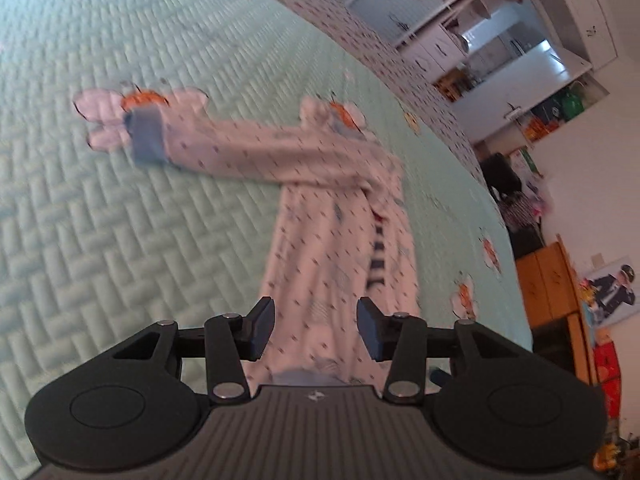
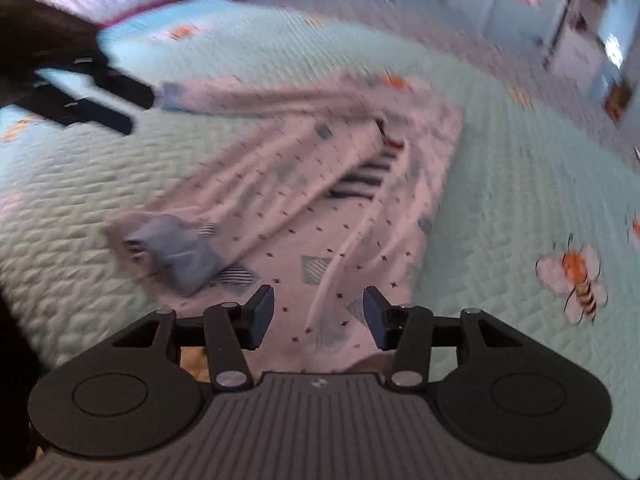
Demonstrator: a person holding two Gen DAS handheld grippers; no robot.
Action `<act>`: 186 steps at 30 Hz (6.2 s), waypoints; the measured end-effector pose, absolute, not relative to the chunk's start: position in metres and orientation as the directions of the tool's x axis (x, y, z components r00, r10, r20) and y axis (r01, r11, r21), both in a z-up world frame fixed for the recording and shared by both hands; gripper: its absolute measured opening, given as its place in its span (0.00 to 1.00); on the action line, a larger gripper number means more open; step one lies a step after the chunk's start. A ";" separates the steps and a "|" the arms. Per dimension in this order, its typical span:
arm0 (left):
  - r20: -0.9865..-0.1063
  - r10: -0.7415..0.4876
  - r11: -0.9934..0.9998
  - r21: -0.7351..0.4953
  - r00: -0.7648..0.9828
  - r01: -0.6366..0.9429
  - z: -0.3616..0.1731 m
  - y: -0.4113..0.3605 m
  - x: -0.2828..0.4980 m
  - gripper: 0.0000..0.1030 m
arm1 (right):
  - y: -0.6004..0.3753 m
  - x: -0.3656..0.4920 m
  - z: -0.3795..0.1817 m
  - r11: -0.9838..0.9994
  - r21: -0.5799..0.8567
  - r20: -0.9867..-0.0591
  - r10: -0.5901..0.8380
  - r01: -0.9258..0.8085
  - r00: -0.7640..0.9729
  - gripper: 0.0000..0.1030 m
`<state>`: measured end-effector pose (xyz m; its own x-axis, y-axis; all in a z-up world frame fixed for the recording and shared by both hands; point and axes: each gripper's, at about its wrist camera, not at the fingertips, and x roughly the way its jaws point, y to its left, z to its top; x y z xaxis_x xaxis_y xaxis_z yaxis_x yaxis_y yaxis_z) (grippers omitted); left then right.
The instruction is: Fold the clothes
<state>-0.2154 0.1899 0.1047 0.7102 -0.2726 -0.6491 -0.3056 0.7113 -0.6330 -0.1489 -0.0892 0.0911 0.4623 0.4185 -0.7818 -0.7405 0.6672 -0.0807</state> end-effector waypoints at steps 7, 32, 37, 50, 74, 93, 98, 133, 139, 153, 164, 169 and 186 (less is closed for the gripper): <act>-0.629 -0.342 0.668 -0.685 0.698 -0.290 0.090 0.190 -0.219 0.50 | -0.095 -0.107 0.076 0.812 0.253 -0.837 0.457 -0.526 0.302 0.04; -0.648 -0.443 0.646 -0.710 0.620 -0.279 0.071 0.171 -0.217 0.57 | -0.108 -0.191 0.083 0.574 -0.189 -0.751 0.439 -0.797 0.494 0.49; -0.647 -0.455 0.653 -0.710 0.612 -0.265 0.071 0.162 -0.210 0.57 | -0.121 -0.190 0.072 0.535 -0.269 -0.761 0.391 -0.801 0.518 0.49; -0.664 -0.461 0.658 -0.701 0.589 -0.275 0.071 0.153 -0.205 0.57 | -0.091 -0.210 0.056 0.364 -0.440 -0.736 0.377 -0.821 0.562 0.49; -0.655 -0.478 0.634 -0.718 0.585 -0.287 0.067 0.154 -0.204 0.57 | -0.099 -0.243 0.039 0.129 -0.715 -0.622 0.330 -0.687 0.710 0.51; -0.675 -0.482 0.650 -0.703 0.559 -0.289 0.069 0.140 -0.198 0.59 | -0.108 -0.244 0.034 0.184 -0.685 -0.624 0.352 -0.705 0.698 0.07; -0.667 -0.485 0.648 -0.708 0.566 -0.279 0.074 0.138 -0.196 0.59 | -0.127 -0.235 0.042 0.265 -0.656 -0.616 0.352 -0.707 0.704 0.07; -0.714 -0.521 0.652 -0.687 0.468 -0.322 0.043 0.071 -0.158 0.60 | -0.171 -0.214 0.043 0.529 -0.440 -0.660 0.357 -0.725 0.661 0.22; -0.728 -0.515 0.655 -0.675 0.452 -0.340 0.040 0.069 -0.158 0.12 | -0.174 -0.212 0.041 0.535 -0.438 -0.656 0.359 -0.723 0.663 0.23; -0.652 -0.545 0.606 -0.741 0.528 -0.290 0.094 0.063 -0.151 0.07 | -0.191 -0.208 0.045 0.578 -0.427 -0.634 0.357 -0.695 0.686 0.39; -0.650 -0.572 0.621 -0.741 0.500 -0.254 0.104 0.036 -0.142 0.07 | -0.174 -0.236 0.084 0.504 -0.311 -0.534 0.608 -0.806 0.587 0.38; -0.649 -0.588 0.620 -0.745 0.484 -0.246 0.104 0.041 -0.138 0.07 | -0.128 -0.235 0.056 0.391 -0.436 -0.559 0.587 -0.810 0.585 0.19; -0.646 -0.613 0.598 -0.756 0.454 -0.267 0.076 0.058 -0.149 0.07 | -0.113 -0.241 0.016 0.375 -0.719 -0.523 0.264 -0.585 0.811 0.15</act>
<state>-0.1485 0.0582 0.0759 0.4543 -0.6134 -0.6460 -0.2667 0.5982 -0.7557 -0.2410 -0.1125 0.0160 0.8107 0.2640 -0.5225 -0.5854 0.3751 -0.7187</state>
